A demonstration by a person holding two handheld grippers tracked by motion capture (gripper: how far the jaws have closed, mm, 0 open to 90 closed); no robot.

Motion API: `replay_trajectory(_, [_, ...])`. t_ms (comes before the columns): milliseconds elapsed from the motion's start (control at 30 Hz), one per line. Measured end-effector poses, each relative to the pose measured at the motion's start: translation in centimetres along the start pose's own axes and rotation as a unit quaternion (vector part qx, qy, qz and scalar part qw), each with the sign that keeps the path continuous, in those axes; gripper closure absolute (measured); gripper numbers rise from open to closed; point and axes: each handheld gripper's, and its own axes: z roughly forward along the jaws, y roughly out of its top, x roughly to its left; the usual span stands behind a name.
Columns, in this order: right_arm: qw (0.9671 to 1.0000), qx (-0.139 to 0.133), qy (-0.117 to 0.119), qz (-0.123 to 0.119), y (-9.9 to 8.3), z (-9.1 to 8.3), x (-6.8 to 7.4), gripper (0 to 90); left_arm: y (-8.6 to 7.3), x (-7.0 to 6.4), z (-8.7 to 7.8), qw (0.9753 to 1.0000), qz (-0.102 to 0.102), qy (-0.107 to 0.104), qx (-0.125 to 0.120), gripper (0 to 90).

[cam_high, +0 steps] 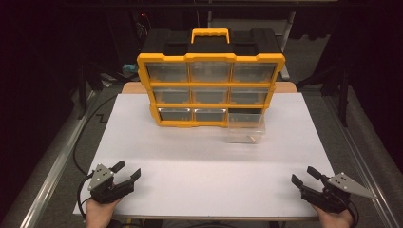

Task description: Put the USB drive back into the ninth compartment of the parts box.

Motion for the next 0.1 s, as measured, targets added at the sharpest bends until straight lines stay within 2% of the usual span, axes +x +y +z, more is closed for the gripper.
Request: replay_trajectory(100, [1.0,0.008,0.0,-0.001,-0.12,0.08,-0.03,29.9,0.0,0.04,-0.05,1.0,0.0,0.0,0.0,29.2])
